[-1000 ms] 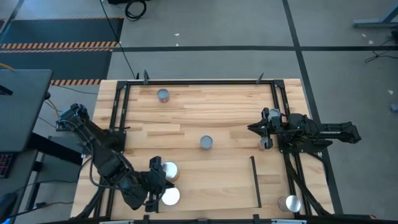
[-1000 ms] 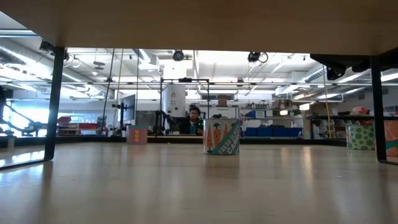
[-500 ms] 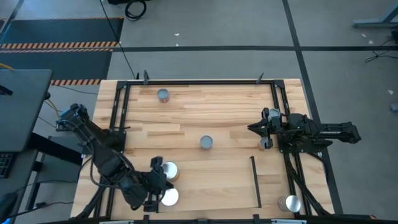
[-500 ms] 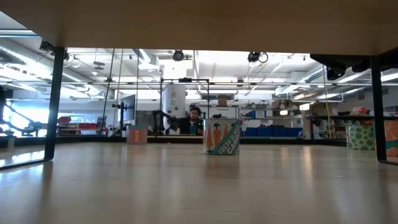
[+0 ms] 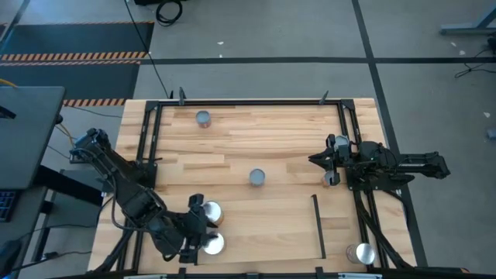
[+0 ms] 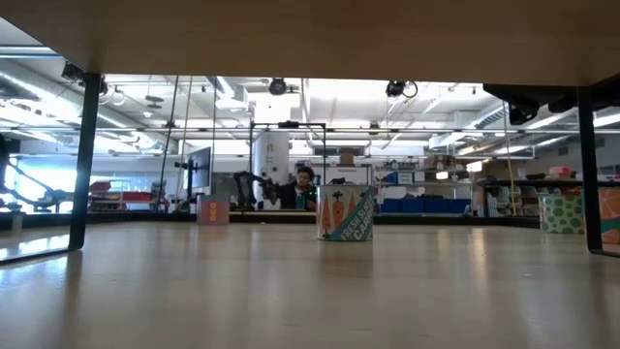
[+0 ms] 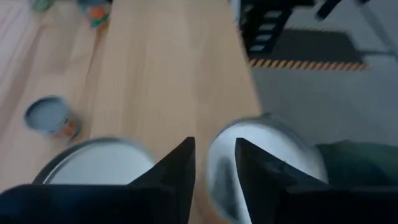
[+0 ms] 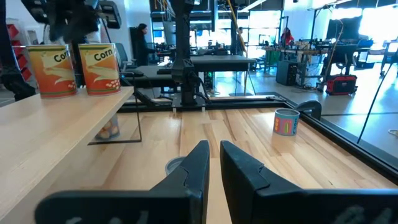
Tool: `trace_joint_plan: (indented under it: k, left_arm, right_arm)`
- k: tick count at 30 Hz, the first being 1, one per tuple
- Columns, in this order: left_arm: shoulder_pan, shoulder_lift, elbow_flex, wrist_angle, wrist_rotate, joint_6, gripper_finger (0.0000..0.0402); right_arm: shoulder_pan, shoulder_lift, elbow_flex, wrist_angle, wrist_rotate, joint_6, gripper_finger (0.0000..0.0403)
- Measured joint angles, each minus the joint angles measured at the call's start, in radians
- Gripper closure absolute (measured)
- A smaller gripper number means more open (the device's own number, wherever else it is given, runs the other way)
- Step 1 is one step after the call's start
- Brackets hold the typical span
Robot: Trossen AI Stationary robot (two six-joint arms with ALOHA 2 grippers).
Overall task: Pick and place cans onto a shelf
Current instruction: Put the canned corn on the shelf aligned with the other canned corn
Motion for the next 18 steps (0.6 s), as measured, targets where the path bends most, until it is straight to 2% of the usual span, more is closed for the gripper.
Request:
trace_joint_plan:
  k: [4,8,10,13,18]
  left_arm:
    - [-0.001,-0.047,0.001,0.093,-0.009,0.108,0.0281]
    - [0.015,-0.078,0.003,0.318,-0.101,0.355,0.0281]
    - [0.037,-0.075,0.003,0.419,-0.088,0.475,0.0281]
    - [0.116,-0.054,0.003,0.505,-0.020,0.512,0.0281]
    - [0.263,-0.004,0.001,0.449,0.035,0.507,0.0281]
  right_arm:
    - [0.000,0.000,0.000,0.000,0.000,0.000,0.0356]
    - [0.000,0.000,0.000,0.000,0.000,0.000,0.0356]
    - [0.000,0.000,0.000,0.000,0.000,0.000,0.0356]
    - [0.000,0.000,0.000,0.000,0.000,0.000,0.0356]
    - [0.000,0.000,0.000,0.000,0.000,0.000,0.0356]
